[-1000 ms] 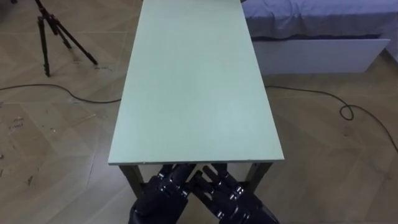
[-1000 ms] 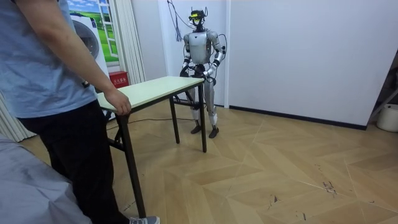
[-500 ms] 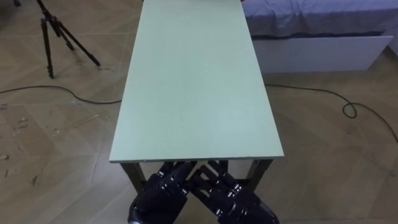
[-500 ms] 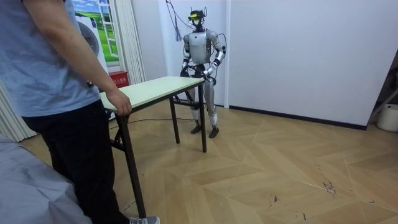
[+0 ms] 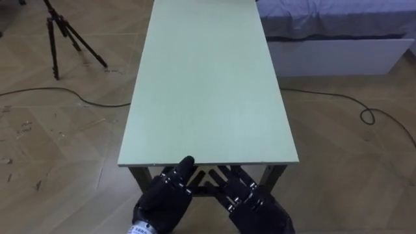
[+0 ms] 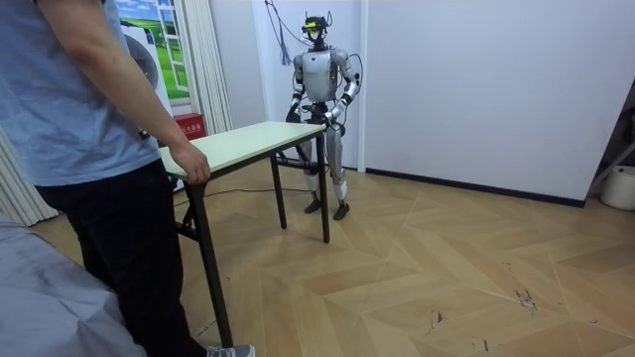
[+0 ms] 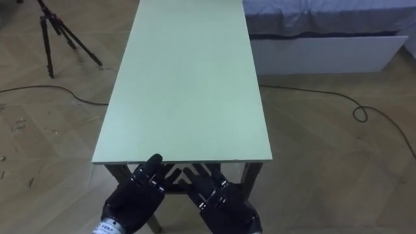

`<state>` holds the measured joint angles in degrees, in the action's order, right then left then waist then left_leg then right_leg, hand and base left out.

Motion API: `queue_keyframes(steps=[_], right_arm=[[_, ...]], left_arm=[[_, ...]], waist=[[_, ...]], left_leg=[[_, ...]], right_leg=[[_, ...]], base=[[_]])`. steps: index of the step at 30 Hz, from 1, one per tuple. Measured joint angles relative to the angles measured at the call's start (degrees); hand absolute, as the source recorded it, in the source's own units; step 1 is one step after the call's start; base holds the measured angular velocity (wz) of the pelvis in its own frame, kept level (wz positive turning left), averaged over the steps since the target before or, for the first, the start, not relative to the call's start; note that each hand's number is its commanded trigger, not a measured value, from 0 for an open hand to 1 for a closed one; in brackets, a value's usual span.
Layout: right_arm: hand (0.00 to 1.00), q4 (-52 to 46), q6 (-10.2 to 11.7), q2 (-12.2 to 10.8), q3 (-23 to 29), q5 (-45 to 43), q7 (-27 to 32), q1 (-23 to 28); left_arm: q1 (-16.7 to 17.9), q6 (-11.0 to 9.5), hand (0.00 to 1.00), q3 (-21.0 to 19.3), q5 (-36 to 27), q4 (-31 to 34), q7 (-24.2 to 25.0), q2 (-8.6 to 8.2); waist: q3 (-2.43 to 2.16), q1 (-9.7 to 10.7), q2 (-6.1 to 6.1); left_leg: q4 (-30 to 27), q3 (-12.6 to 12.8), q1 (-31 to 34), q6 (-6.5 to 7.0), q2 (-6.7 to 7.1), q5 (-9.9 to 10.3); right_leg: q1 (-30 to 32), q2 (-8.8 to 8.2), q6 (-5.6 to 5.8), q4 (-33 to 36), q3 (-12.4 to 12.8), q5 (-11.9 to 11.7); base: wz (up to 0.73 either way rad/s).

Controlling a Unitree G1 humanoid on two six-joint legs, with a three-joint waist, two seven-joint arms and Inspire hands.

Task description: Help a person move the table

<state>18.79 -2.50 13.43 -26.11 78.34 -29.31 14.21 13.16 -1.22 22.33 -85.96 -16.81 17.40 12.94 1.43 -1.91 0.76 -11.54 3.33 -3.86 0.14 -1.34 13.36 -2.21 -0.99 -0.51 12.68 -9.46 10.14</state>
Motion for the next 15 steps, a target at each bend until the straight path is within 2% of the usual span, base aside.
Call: queue_keyframes(steps=[6,9,15], right_arm=[[0.00,3.53,0.57,-0.17,1.05,0.25,4.01,-4.63],[0.00,3.74,0.55,-0.31,2.05,0.30,6.44,-4.99],[0.00,4.78,0.58,-1.66,3.41,0.62,9.32,-5.81]], left_arm=[[-2.76,-1.29,0.00,-2.96,-0.06,-4.48,-4.49,-0.75],[-3.21,-1.31,0.00,-4.17,-0.04,-7.39,-6.13,-0.92],[-3.72,-1.12,0.00,-4.26,0.00,-9.29,-7.89,-1.38]], waist=[[0.06,0.00,-0.06],[0.32,0.11,-0.22],[0.40,0.18,-0.35]], left_leg=[[-0.12,-0.40,-0.26,-0.05,-0.01,-0.18],[0.13,-0.45,-1.57,-0.05,0.00,-0.18],[0.78,-0.59,-3.07,-0.06,-0.04,-0.19]], right_leg=[[-0.32,-0.01,-0.06,-0.21,-0.67,-0.04],[-1.85,0.01,-0.05,-1.20,-1.10,-0.04],[-3.41,0.04,-0.04,-2.12,-1.61,-0.04]], base=[[0.03],[0.06],[0.00]])
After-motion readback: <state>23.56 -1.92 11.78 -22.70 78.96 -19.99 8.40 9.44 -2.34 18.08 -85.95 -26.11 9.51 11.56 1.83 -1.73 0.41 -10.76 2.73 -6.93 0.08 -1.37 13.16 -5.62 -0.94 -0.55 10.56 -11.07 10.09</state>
